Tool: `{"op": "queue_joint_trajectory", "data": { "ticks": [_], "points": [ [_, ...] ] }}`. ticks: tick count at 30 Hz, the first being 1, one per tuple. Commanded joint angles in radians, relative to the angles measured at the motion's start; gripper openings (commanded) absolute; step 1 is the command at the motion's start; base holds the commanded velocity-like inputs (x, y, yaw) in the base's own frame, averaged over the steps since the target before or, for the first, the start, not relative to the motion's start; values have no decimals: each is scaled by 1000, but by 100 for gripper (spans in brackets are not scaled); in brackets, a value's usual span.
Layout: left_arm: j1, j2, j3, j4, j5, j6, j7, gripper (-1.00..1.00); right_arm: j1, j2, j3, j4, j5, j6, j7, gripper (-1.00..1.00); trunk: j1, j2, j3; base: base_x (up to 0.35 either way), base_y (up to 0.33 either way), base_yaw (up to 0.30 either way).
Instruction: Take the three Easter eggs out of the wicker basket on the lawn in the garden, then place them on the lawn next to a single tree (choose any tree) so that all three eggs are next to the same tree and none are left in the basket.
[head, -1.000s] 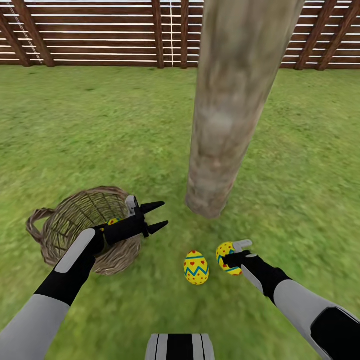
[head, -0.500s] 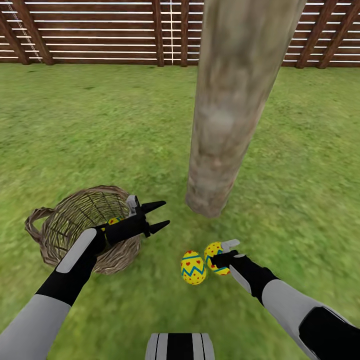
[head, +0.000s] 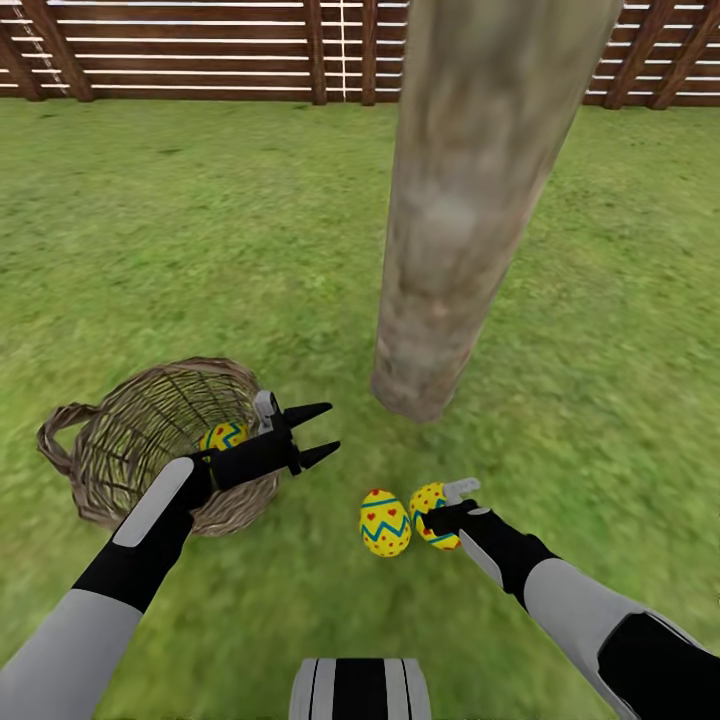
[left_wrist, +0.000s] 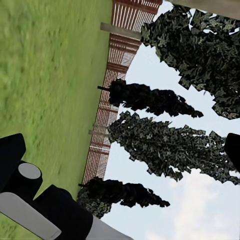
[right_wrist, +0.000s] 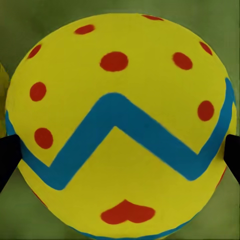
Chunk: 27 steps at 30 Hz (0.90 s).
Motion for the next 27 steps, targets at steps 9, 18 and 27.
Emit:
{"op": "queue_joint_trajectory", "data": {
  "ticks": [9, 18, 27],
  "points": [
    [-1, 2, -2, 2, -7, 0, -10, 100, -1, -5, 8, -4, -10, 4, -8, -100, 4, -2, -36, 0, 0, 0],
    [1, 2, 0, 3, -5, 0, -12, 100, -1, -5, 7, -4, -10, 4, -8, -100, 6, -3, -51, 0, 0, 0],
    [2, 2, 0, 19, -5, 0, -11, 100, -1, -5, 3, -4, -11, 7, -10, 100, 5, -3, -47, 0, 0, 0]
  ]
}}
